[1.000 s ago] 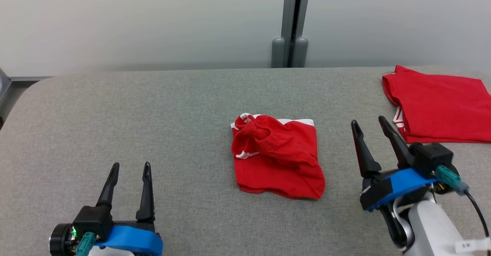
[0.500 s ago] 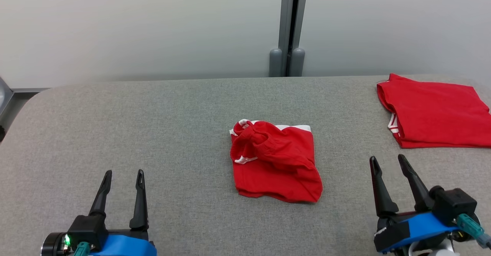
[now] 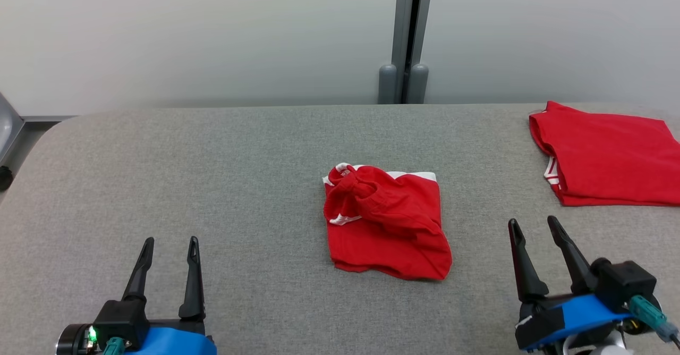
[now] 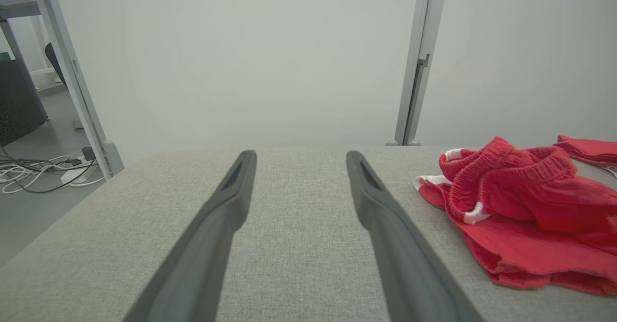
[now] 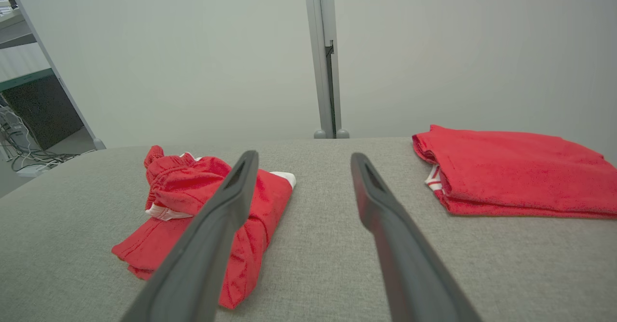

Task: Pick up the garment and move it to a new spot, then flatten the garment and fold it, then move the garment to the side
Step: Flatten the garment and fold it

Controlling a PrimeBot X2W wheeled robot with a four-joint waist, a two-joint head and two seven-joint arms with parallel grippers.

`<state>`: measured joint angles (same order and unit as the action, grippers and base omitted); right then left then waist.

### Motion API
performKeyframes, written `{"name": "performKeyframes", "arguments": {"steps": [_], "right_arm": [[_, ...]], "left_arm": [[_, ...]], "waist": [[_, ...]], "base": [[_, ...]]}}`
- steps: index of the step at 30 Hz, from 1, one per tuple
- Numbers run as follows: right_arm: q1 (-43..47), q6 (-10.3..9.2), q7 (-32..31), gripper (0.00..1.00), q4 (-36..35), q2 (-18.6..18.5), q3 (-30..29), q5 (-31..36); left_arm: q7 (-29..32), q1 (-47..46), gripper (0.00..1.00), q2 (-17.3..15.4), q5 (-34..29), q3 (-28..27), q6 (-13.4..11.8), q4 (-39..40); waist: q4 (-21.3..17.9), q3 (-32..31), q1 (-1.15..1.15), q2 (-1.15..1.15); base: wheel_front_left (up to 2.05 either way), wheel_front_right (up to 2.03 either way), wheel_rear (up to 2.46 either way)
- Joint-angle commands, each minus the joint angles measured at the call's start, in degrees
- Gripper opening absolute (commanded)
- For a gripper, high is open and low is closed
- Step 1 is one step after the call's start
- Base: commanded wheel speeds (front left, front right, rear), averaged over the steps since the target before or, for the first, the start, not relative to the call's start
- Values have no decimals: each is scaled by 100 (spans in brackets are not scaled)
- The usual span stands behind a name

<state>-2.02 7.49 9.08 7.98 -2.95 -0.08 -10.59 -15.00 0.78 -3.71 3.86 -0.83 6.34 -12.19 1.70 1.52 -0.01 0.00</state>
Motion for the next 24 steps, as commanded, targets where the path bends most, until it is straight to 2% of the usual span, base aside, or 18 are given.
{"name": "performKeyframes", "arguments": {"steps": [1,7,13,14,15,24], "right_arm": [[-98,1,-6,100,15,7,15,15],[-731,1,-63,100,324,-46,96,192],[-1541,1,-86,100,1076,-283,156,216],[-1648,1,-119,39,1252,-340,173,213],[-1774,1,-82,0,1404,-371,182,181],[-2632,1,117,0,3103,-746,524,178]], "left_arm": [[-23,-54,100,-25,-47,8,-25,27],[-23,-195,100,-23,-38,60,-4,27],[-23,-375,100,-28,13,96,27,-21],[-23,-401,100,-23,18,111,30,-17],[-23,-432,100,-19,27,112,30,-20],[-23,-636,100,16,69,187,38,-31]], "waist": [[14,18,1,0],[171,168,1,0],[405,378,1,0],[454,420,1,0],[495,453,1,0],[809,759,1,0]], "base": [[0,0,0],[0,0,0],[0,0,0],[0,0,0],[0,0,0],[0,0,0]]}}
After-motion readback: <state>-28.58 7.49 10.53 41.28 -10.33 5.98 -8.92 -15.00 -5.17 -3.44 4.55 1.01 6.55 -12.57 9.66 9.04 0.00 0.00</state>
